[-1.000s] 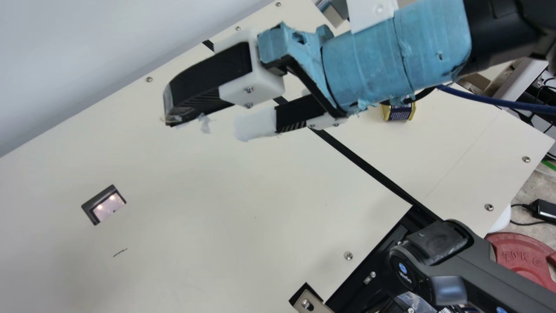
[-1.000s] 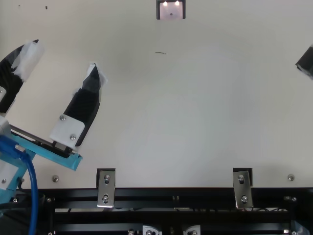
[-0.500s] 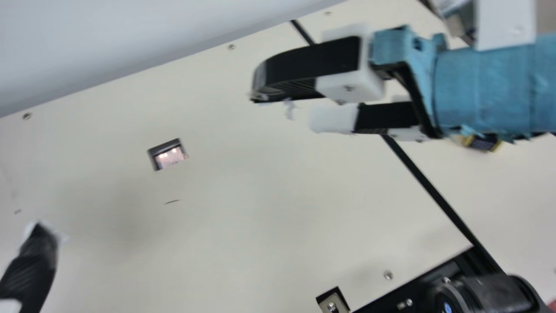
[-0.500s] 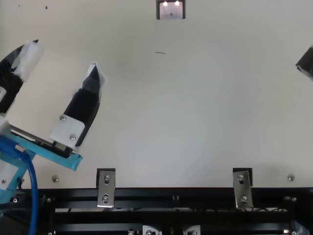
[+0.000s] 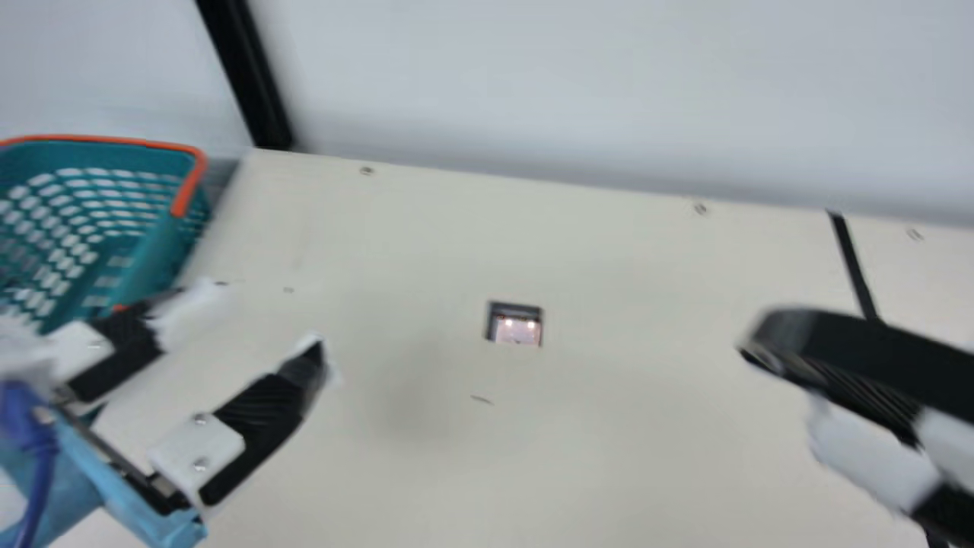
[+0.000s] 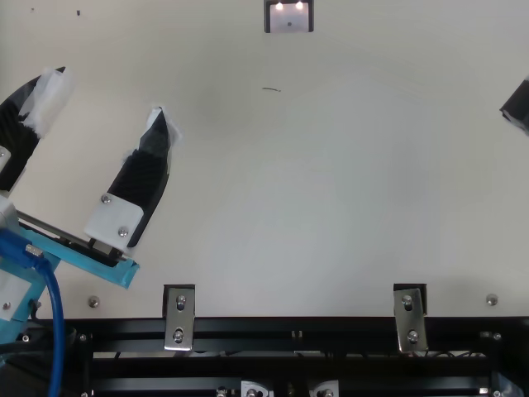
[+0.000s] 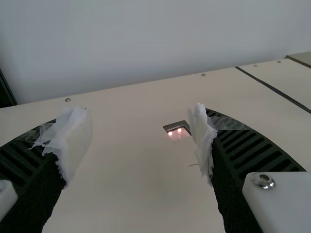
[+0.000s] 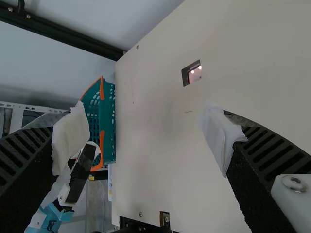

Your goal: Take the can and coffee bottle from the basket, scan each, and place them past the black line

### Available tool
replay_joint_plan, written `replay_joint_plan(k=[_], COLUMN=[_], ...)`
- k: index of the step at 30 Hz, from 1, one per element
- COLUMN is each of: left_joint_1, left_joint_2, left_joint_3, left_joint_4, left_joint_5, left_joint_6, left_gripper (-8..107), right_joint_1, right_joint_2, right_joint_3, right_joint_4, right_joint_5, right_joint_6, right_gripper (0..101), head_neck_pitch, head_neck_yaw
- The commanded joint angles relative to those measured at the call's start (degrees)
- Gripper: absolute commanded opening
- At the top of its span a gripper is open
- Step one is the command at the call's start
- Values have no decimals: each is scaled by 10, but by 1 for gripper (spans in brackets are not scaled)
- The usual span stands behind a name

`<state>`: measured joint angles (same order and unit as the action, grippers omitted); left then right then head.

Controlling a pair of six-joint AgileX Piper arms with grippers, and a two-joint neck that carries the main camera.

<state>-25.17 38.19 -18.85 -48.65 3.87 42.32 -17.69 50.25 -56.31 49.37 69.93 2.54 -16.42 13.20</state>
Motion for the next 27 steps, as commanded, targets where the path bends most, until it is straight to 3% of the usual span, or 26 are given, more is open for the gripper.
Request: replay_joint_plan(k=[1,5,9,14,27], left_joint_1=[0,0,0,0,0], left_joint_2=[0,0,0,0,0], left_joint_3=[0,0,0,0,0], left_joint_4=[0,0,0,0,0], left_joint_5=[0,0,0,0,0], left_joint_6=[0,0,0,0,0], left_gripper=[90,90,90,90,90], right_joint_1=[0,0,0,0,0], right_joint_2=[0,0,0,0,0], right_joint_3=[0,0,0,0,0], right_joint_4=[0,0,0,0,0], right_joint_5=[0,0,0,0,0], right_joint_6=[0,0,0,0,0], right_gripper=[101,101,101,101,101], head_neck_pitch=[-23,-58,-74,-82,-82], head_neck_yaw=[33,98,158,223,223])
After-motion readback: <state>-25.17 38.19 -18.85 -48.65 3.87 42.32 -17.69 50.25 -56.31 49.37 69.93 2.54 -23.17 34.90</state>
